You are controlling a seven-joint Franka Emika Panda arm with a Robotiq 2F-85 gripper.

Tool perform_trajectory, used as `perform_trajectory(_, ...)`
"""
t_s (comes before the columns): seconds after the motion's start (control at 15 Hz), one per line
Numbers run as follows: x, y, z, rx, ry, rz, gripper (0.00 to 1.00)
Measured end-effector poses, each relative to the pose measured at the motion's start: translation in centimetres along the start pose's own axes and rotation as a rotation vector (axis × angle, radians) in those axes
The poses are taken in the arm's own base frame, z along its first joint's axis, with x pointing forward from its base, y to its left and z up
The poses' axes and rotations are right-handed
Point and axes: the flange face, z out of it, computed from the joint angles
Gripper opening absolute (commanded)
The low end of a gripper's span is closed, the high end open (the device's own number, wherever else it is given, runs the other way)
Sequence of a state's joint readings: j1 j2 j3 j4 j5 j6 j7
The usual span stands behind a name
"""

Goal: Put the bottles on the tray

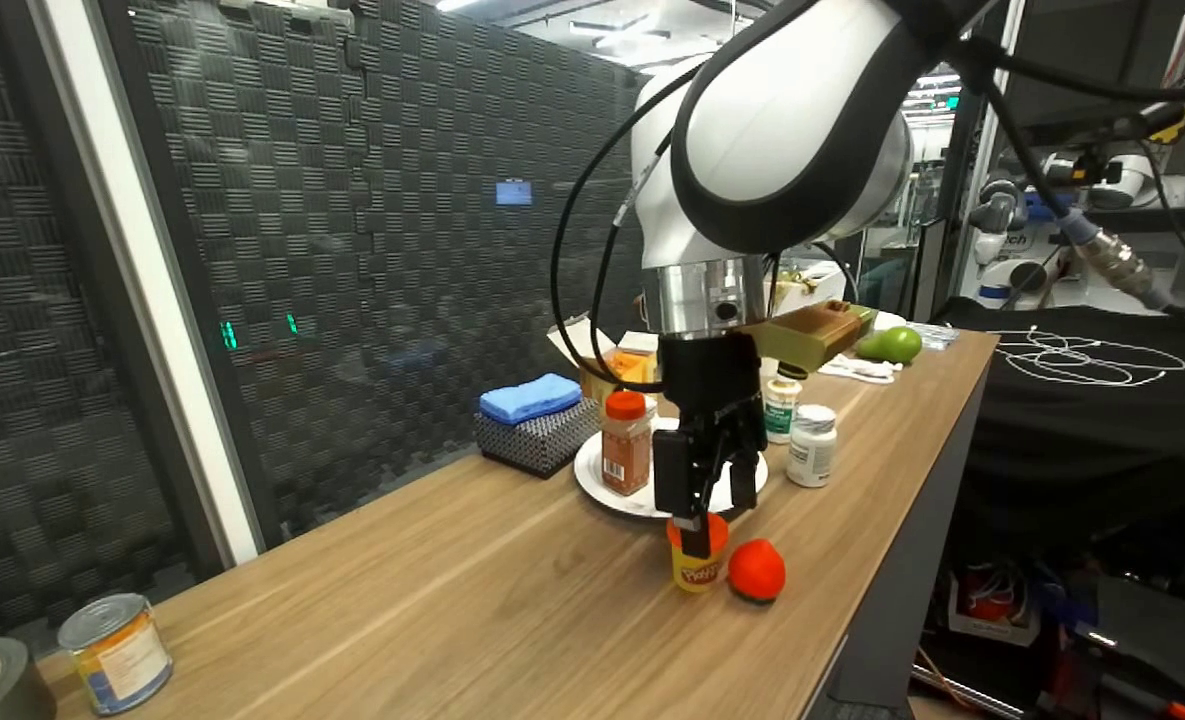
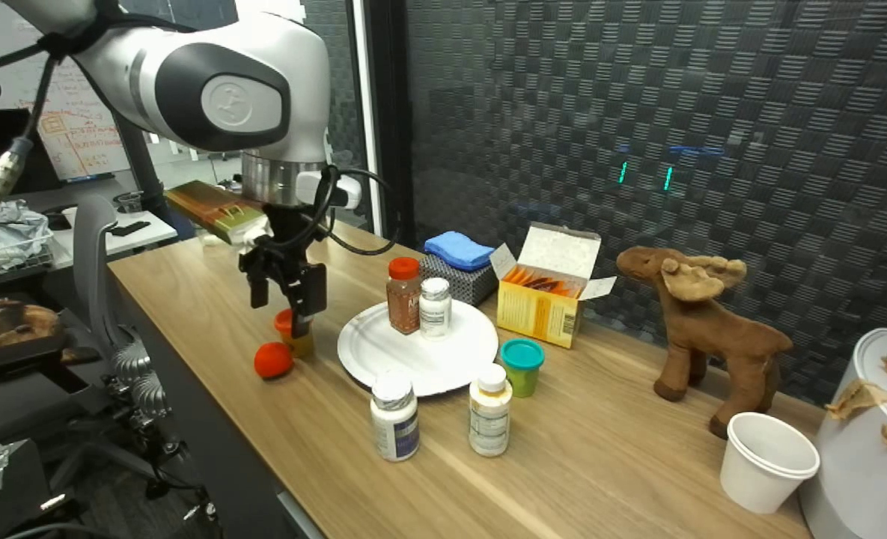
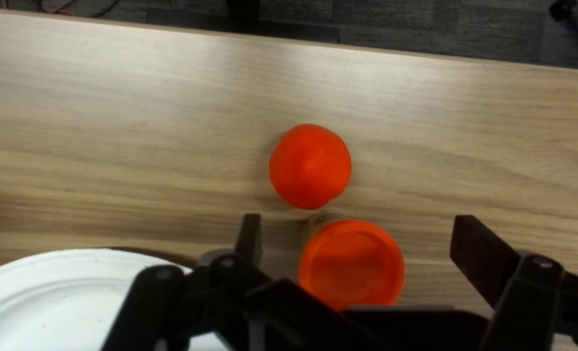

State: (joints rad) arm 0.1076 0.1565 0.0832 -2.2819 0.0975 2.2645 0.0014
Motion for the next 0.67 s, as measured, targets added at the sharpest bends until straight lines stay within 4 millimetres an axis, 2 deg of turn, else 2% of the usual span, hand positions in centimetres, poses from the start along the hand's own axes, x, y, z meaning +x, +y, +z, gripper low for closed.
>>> perform_trajectory(0.4,0.5,-0.8,1.3,0.004,-0.011,-0.021,1.0)
perform_trajectory(0.47,0.7,-0.9,1.3,0.004,-0.006,-0.022,0.96)
perform_trajectory(0.53,0.8,-1.0,1.3,0.004,-0.002,-0.021,0.81)
perform_trajectory(0.6,1.0,-1.1,1.2,0.004,0.005,-0.02,0.72)
perform_trajectory(0.67,1.1,-1.1,1.1,0.001,0.012,-0.017,0.7)
